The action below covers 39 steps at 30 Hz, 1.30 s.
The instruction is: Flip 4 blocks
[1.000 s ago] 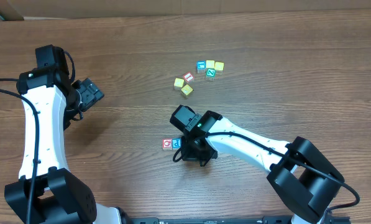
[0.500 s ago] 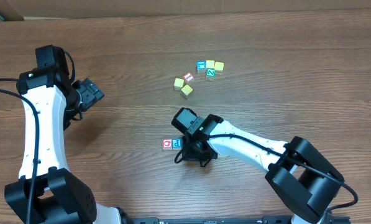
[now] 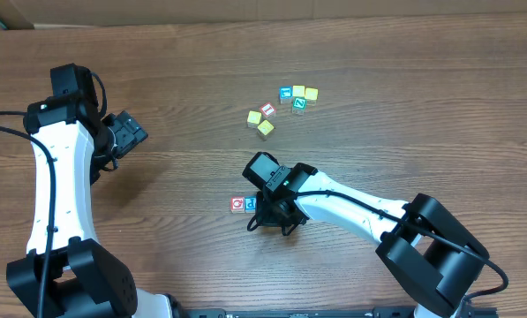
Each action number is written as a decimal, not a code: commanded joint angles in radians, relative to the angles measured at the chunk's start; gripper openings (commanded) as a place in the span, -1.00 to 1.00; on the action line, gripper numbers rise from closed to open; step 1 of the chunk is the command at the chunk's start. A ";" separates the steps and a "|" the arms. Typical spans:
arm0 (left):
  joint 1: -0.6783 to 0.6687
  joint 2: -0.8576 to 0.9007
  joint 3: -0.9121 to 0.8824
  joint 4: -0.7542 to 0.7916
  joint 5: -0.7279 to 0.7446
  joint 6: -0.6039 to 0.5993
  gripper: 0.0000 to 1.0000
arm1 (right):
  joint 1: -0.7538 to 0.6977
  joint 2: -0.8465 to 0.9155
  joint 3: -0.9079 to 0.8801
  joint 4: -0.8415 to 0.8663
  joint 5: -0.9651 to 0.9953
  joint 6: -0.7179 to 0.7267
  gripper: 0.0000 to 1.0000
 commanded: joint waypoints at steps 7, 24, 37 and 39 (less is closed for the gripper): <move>0.000 0.002 0.006 0.000 0.001 0.015 0.99 | 0.003 -0.015 -0.004 0.011 0.013 0.005 -0.91; 0.000 0.002 0.006 0.000 0.001 0.015 1.00 | -0.025 -0.022 0.047 0.014 -0.175 -0.149 -0.92; 0.000 0.002 0.006 0.000 0.001 0.015 1.00 | -0.224 -0.061 0.071 -0.067 -0.204 -0.214 -0.93; 0.000 0.002 0.006 0.000 0.001 0.015 1.00 | -0.241 -0.060 0.070 -0.065 -0.203 -0.213 -0.92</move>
